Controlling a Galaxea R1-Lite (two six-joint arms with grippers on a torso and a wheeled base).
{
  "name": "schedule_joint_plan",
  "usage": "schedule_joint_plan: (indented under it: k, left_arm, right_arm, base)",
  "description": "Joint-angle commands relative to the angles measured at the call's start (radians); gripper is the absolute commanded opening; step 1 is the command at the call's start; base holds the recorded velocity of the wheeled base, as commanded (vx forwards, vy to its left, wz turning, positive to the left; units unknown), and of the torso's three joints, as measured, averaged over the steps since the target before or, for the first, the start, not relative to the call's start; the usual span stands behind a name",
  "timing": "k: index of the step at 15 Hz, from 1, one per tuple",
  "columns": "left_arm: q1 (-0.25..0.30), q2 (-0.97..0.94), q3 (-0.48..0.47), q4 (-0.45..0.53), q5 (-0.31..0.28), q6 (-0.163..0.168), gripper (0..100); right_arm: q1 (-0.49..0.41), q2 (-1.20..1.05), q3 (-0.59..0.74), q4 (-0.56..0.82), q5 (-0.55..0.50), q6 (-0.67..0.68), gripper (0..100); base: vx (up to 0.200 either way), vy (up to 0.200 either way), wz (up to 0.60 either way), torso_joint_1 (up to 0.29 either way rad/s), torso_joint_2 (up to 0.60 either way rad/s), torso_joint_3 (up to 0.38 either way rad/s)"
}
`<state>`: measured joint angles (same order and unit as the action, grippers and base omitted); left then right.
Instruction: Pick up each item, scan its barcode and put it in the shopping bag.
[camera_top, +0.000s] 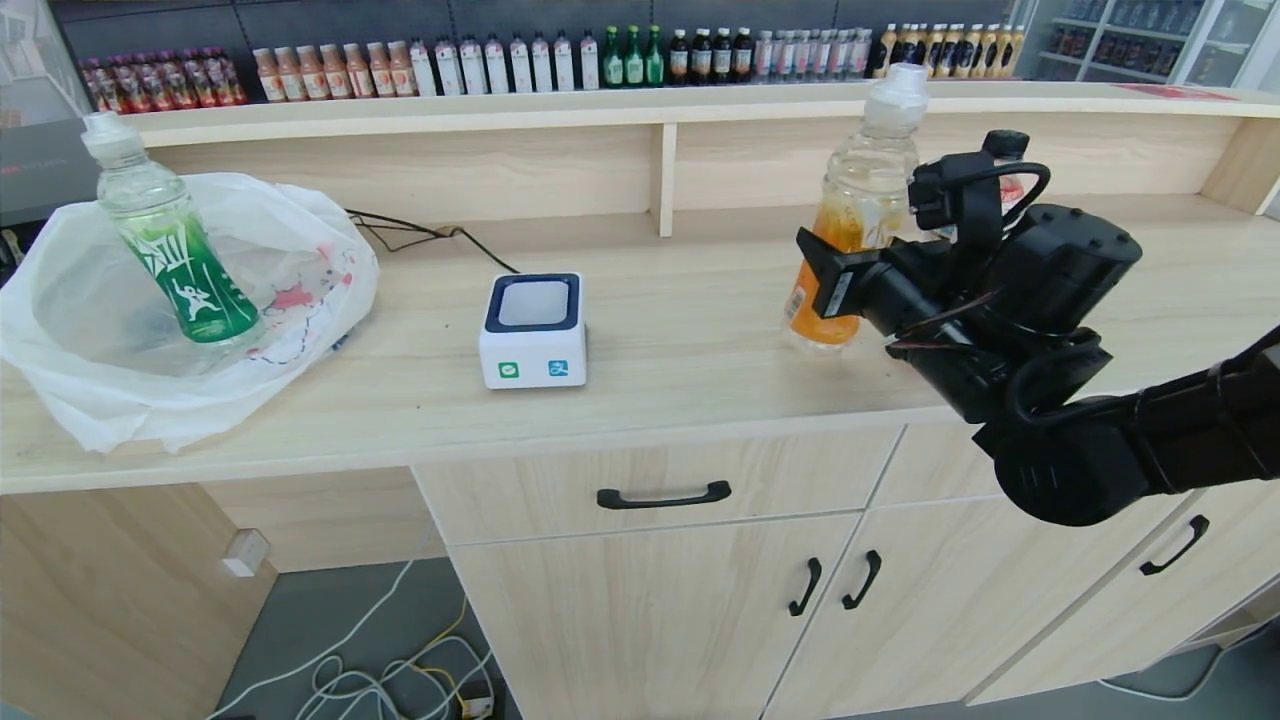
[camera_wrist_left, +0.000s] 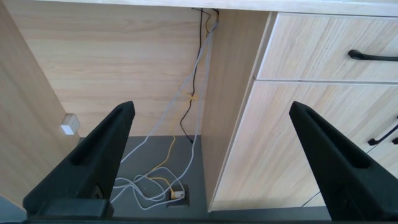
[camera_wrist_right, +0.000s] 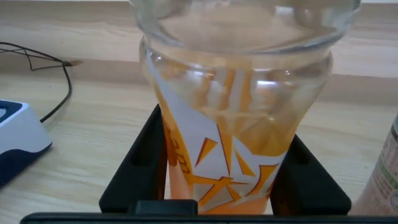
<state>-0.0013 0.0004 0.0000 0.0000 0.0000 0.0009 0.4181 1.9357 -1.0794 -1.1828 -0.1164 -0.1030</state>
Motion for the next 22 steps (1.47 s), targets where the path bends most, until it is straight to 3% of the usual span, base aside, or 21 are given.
schedule_joint_plan:
  k: [1,6,13,17,22]
  left_arm:
    - [0.0,0.0,0.0,0.0,0.0,0.001,100]
    - [0.001,0.0,0.0,0.0,0.0,-0.001,100]
    - [0.0,0.0,0.0,0.0,0.0,0.001,100]
    - [0.0,0.0,0.0,0.0,0.0,0.001,100]
    - [0.001,0.0,0.0,0.0,0.0,0.001,100]
  right_arm:
    - [0.01,-0.044,0.006,-0.001,0.0,-0.004,0]
    - [0.054,-0.167,0.093,-0.001,0.0,-0.006,0]
    - [0.103,-0.389,0.337,-0.001,0.018,0.0,0]
    - [0.11,-0.466,0.461,-0.003,0.113,0.051,0]
    - [0.094,-0.455,0.483,-0.009,0.411,0.172,0]
  base:
    - [0.0,0.0,0.0,0.0,0.0,0.0]
    - [0.0,0.0,0.0,0.0,0.0,0.0]
    - [0.0,0.0,0.0,0.0,0.0,0.0]
    - [0.0,0.0,0.0,0.0,0.0,0.0]
    - [0.0,0.0,0.0,0.0,0.0,0.0]
